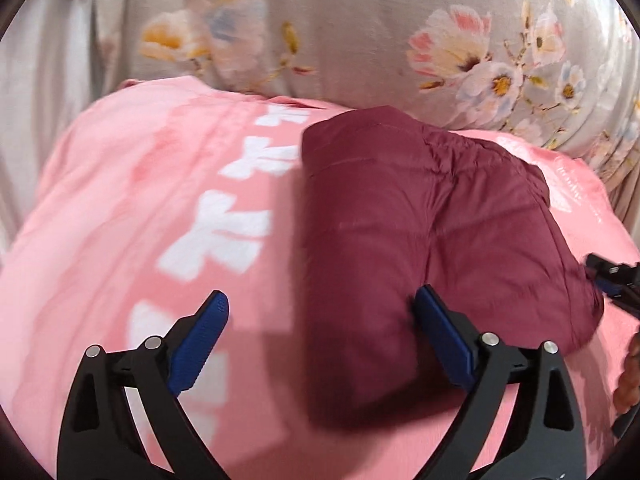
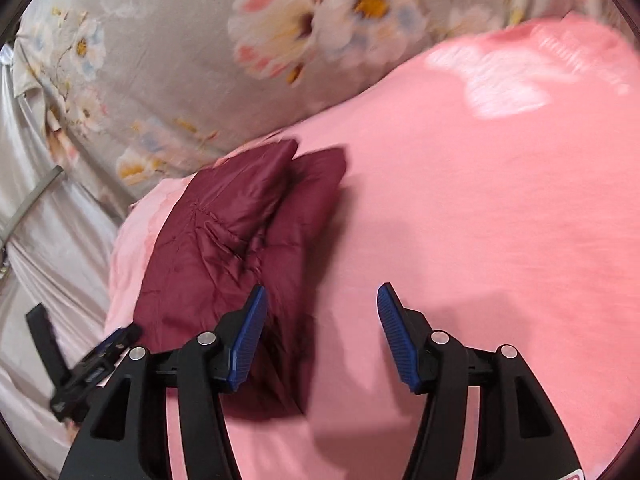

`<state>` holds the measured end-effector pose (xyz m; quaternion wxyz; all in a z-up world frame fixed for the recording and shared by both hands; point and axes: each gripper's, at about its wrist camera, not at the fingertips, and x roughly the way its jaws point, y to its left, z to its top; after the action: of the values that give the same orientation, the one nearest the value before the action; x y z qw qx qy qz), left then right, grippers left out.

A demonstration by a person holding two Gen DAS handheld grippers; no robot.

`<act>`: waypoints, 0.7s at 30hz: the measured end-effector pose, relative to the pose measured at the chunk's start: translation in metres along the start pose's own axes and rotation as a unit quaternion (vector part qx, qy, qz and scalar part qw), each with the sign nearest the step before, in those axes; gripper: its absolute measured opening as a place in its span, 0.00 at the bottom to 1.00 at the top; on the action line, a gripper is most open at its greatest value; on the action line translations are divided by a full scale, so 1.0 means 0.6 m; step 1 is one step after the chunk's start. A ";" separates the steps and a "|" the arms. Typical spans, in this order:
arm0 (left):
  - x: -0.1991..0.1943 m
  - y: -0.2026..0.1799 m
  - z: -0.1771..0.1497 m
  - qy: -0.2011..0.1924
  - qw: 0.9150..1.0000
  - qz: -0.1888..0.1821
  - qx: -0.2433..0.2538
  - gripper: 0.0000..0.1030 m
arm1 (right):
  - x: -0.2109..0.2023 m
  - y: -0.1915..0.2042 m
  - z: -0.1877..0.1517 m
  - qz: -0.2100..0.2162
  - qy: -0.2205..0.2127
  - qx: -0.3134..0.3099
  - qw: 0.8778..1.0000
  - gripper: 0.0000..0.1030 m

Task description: Fold large clothes

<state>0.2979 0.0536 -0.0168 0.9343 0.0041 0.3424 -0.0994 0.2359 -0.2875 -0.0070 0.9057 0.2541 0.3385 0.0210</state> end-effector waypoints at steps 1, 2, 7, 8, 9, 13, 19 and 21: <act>-0.014 -0.002 -0.001 0.003 1.000 0.013 -0.002 0.89 | -0.027 0.018 -0.005 -0.010 -0.013 -0.024 1.000 0.45; -0.025 -0.007 0.001 0.005 1.000 0.028 -0.002 0.89 | -0.041 0.035 -0.008 -0.015 -0.022 -0.042 0.999 0.37; -0.046 -0.051 0.006 0.025 0.999 0.034 -0.018 0.89 | -0.057 0.162 -0.054 -0.041 -0.033 -0.155 0.986 0.27; -0.042 -0.063 0.002 0.033 0.998 0.044 -0.019 0.89 | -0.046 0.178 -0.063 -0.052 -0.030 -0.170 0.984 0.26; -0.039 -0.068 -0.001 0.036 0.998 0.047 -0.020 0.89 | -0.037 0.185 -0.072 -0.059 -0.026 -0.177 0.982 0.24; -0.011 -0.076 -0.023 0.055 0.996 0.059 -0.036 0.89 | 0.020 0.177 -0.089 -0.098 0.000 -0.170 0.980 0.18; 0.021 -0.067 -0.054 0.064 0.995 0.048 -0.051 0.92 | 0.059 0.127 -0.108 -0.110 0.033 -0.124 0.986 0.12; 0.027 -0.067 -0.057 0.062 0.995 0.050 -0.052 0.94 | 0.066 0.127 -0.109 -0.113 0.038 -0.127 0.985 0.11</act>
<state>0.2804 0.0140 -0.0509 0.9140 -0.0216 0.4037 -0.0344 0.2357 -0.1838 -0.0368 0.9136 0.0963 0.3939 -0.0295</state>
